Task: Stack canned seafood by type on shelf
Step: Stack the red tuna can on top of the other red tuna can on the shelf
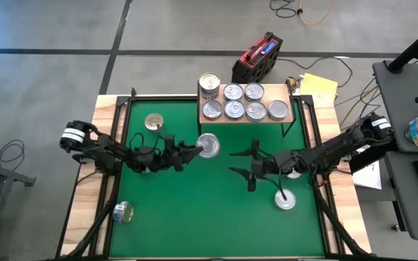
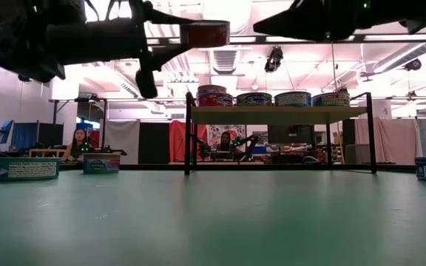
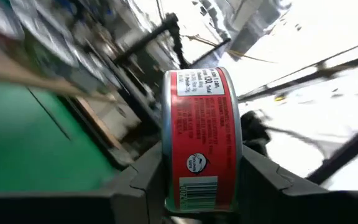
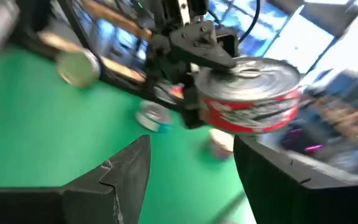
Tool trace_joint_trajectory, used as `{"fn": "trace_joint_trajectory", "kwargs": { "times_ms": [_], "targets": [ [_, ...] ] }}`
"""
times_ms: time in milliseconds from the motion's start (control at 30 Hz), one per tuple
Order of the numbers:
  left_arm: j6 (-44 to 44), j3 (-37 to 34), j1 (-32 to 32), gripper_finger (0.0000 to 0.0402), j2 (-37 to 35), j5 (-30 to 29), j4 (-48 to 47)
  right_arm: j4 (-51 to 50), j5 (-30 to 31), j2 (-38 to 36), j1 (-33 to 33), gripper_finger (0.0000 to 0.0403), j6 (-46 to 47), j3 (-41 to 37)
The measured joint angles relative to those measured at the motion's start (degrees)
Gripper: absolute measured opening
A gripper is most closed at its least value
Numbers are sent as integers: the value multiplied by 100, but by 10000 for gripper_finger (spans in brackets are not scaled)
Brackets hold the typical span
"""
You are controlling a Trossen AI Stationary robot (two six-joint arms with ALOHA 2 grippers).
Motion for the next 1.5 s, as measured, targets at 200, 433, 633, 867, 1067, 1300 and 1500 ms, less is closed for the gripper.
{"fn": "trace_joint_trajectory", "kwargs": {
  "times_ms": [200, 433, 633, 867, 1067, 1300, 1500],
  "targets": [
    [-1583, -123, 269, 129, 7, 415, -265, 78, 962, 48, 400, 221, -2230, 0],
    [-2076, -152, 304, 129, 11, 583, -531, 141, 1402, 237, 493, 222, -3678, 23],
    [-2087, -29, 281, 129, 11, 741, -565, 165, 1410, 676, 492, 235, -4396, 373],
    [-2191, -1, 276, 129, 11, 1010, -604, 169, 2128, 1322, 492, 258, -5306, 893],
    [-2366, -6, 260, 129, 11, 1159, -836, 165, 2332, 1634, 493, 251, -5682, 1223],
    [-2493, -3, 232, 129, 11, 1359, -905, 136, 2551, 1903, 490, 227, -6438, 1328],
    [-2445, -3, 238, 130, 17, 1467, -912, 140, 2643, 1971, 490, 183, -6390, 1419]
  ]
}}
